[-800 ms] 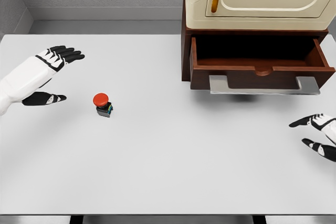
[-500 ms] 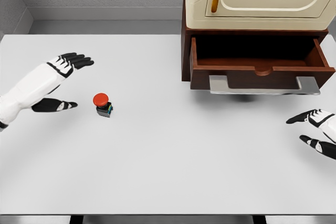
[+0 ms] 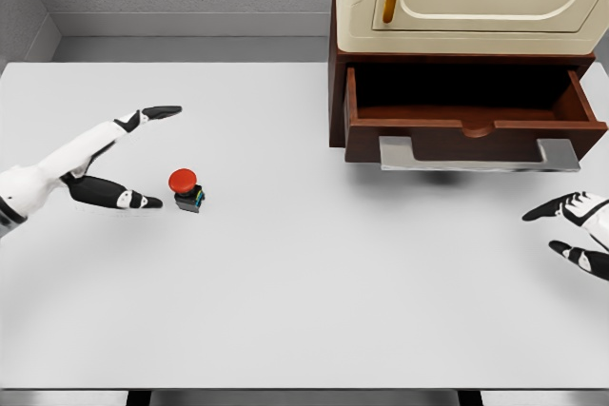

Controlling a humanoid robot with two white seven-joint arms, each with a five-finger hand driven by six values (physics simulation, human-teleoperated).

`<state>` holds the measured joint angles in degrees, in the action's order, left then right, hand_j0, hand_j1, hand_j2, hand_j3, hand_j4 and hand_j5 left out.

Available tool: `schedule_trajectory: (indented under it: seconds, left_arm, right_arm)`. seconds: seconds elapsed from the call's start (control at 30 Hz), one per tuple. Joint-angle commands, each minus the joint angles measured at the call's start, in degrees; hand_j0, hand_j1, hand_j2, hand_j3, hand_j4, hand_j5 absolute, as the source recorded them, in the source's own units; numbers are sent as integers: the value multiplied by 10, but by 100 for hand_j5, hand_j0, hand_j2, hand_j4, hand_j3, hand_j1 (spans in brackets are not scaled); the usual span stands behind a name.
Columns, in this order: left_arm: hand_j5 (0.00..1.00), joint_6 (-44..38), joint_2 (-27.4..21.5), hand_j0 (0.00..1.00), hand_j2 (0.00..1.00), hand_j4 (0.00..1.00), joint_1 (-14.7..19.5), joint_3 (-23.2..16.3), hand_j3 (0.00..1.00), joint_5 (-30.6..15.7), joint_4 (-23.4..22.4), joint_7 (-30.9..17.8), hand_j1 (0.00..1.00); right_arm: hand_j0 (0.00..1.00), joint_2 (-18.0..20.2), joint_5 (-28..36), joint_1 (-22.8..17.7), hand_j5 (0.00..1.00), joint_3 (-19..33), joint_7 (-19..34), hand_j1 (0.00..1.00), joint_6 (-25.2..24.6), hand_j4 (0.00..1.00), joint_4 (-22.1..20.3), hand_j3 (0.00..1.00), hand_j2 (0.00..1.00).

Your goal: Put the switch into the drawer with left arm, and close the drawer with right arm

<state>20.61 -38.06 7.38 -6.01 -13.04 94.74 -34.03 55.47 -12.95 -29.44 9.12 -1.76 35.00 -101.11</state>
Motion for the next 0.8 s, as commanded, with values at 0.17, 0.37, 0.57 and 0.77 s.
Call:
schedule_trajectory:
  seconds: [0.17,0.37,0.57,0.77]
  left_arm:
    - [100,-137,-12,100,100,100,4,-34,100,-123,-15,-10,100]
    - [100,-167,-3,100,100,100,31,-60,100,-84,-55,-10,100]
    - [100,-139,47,100,100,100,39,-61,100,-27,-94,-10,100]
    - [100,-18,68,100,100,100,37,-63,100,-24,-140,-10,100]
  right_arm:
    - [66,6,3,4,66,3,4,66,0,66,-1,66,66]
    - [67,-1,-21,27,67,1,4,67,0,67,0,67,67]
    - [67,2,-21,25,67,0,4,67,0,67,0,67,67]
    - [69,0,-21,25,69,0,4,69,0,69,0,69,69]
